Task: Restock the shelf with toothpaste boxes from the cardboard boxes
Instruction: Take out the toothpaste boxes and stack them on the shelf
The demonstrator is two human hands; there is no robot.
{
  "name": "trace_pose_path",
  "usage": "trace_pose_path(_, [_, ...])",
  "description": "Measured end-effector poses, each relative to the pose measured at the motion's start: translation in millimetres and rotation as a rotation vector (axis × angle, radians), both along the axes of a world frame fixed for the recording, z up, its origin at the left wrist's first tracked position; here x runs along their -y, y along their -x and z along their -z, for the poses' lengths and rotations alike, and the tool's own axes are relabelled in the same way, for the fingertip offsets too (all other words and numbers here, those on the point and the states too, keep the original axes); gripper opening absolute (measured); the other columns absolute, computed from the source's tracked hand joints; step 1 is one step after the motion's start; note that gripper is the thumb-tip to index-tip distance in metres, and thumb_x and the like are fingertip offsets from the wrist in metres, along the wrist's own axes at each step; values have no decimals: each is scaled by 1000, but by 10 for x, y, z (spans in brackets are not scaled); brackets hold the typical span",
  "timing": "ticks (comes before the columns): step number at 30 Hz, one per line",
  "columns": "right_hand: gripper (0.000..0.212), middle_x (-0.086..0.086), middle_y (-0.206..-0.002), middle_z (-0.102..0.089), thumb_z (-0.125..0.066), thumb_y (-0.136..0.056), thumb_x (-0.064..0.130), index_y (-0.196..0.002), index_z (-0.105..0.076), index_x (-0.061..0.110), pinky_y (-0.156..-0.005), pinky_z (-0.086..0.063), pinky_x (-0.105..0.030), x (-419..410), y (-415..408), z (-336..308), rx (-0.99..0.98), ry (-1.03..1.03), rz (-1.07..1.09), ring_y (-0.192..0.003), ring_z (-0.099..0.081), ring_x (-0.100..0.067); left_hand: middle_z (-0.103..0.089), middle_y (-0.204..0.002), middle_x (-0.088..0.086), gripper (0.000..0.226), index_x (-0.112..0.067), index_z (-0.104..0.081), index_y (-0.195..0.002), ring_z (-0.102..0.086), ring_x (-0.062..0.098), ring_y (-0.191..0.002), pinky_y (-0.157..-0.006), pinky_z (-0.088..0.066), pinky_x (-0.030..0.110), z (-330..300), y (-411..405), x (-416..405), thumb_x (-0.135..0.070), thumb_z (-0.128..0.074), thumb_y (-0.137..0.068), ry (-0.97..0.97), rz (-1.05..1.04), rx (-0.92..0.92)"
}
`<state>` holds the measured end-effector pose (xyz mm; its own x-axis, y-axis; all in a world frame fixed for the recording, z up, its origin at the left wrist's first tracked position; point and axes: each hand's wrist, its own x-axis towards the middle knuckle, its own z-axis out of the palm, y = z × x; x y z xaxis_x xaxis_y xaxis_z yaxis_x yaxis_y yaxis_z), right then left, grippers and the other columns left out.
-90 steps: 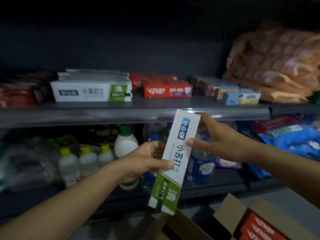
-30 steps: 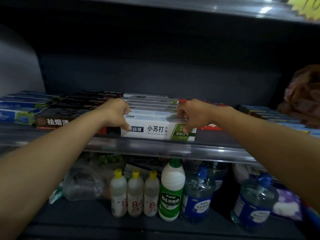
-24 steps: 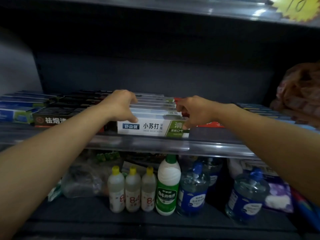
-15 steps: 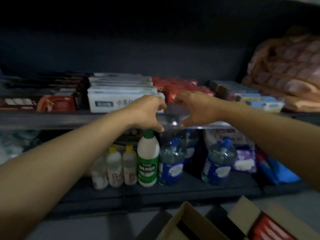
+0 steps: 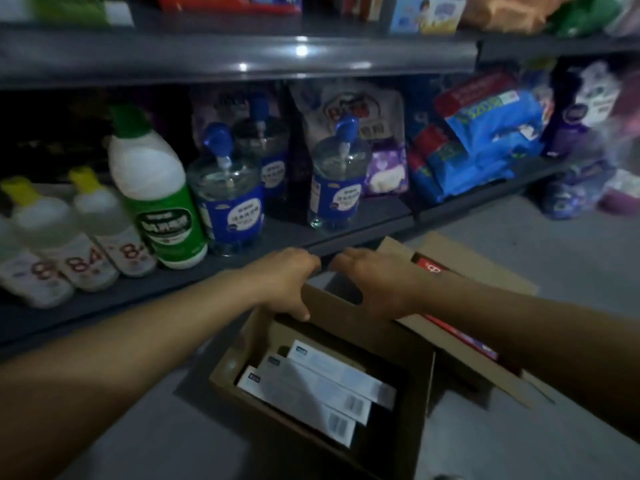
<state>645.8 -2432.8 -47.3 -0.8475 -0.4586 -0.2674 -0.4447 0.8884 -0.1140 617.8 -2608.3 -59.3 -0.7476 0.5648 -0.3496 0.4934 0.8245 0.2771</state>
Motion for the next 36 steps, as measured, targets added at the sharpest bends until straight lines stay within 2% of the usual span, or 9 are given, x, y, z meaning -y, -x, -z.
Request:
trace_pose_path(4, [68,0,-133,-45,-70,-80,38,-137,-35,24,-83,-38,-25,-107,-298,521,71,25,65,-113,-48,-17,-54,-123,-5,59,-28,-53,-123,-55,15,-108,-90,-51,34,546,-119,-118,-30,-81,-71,6,38,100])
trace_pose_path(7, [74,-2,-138,-42,-70,-82,34,-142,-30,21,-91,-44,-31,-237,-516,965,206,-53,129,-118,-47,-20,-52,-131,-5,65,-25,-49,-132,-52,15,-116,-95,-50,34,862,-213,-222,-27,-78,-75,25,79,126])
trace_pose_path(9, [71,-5,-134,-44,-71,-81,33,-139,-33,19,-89,-47,-34,-319,-616,1249,269,-103,178,-117,-47,-23,-51,-131,-3,67,-23,-48,-134,-53,17,-115,-92,-52,36,1032,-257,-267,-27,-79,-75,51,107,147])
trace_pose_path(14, [69,-8,-136,-42,-71,-81,27,-139,-34,16,-91,-46,-38,-409,-754,1690,339,-134,280,-121,-45,-27,-55,-110,-3,45,-22,-56,-112,-56,16,-97,-84,-53,36,1331,-304,-278,-28,-80,-74,105,176,211])
trace_pose_path(23, [73,-14,-141,-37,-67,-83,20,-143,-27,10,-95,-45,-42,-395,-728,1964,390,-211,342,-128,-40,-31,-53,-108,-1,32,-20,-53,-98,-52,16,-96,-79,-50,32,1626,-287,-402,-25,-76,-77,131,208,199])
trace_pose_path(27, [69,-15,-140,-37,-65,-85,16,-142,-28,8,-97,-46,-44,-367,-743,2072,428,-254,353,-127,-41,-33,-51,-107,-1,33,-23,-46,-94,-51,16,-95,-71,-43,27,1731,-312,-409,-21,-75,-78,121,220,204])
trace_pose_path(31, [63,-17,-139,-41,-61,-87,13,-141,-29,6,-96,-45,-44,-347,-732,2113,457,-270,355,-125,-45,-34,-53,-108,-1,36,-21,-53,-105,-51,16,-98,-76,-47,28,1788,-301,-385,-21,-75,-77,105,213,207])
trace_pose_path(34, [60,-16,-137,-44,-61,-87,14,-139,-32,7,-94,-45,-42,-389,-712,2080,453,-238,353,-124,-48,-34,-53,-106,-4,34,-24,-53,-100,-52,14,-95,-78,-49,29,1808,-272,-344,-22,-76,-75,95,180,203])
trace_pose_path(36, [59,-13,-136,-47,-63,-87,18,-139,-35,10,-94,-45,-40,-426,-668,2021,453,-203,358,-121,-50,-30,-55,-108,-5,37,-25,-55,-104,-53,13,-98,-82,-50,30,1803,-237,-315,-22,-77,-74,80,147,204])
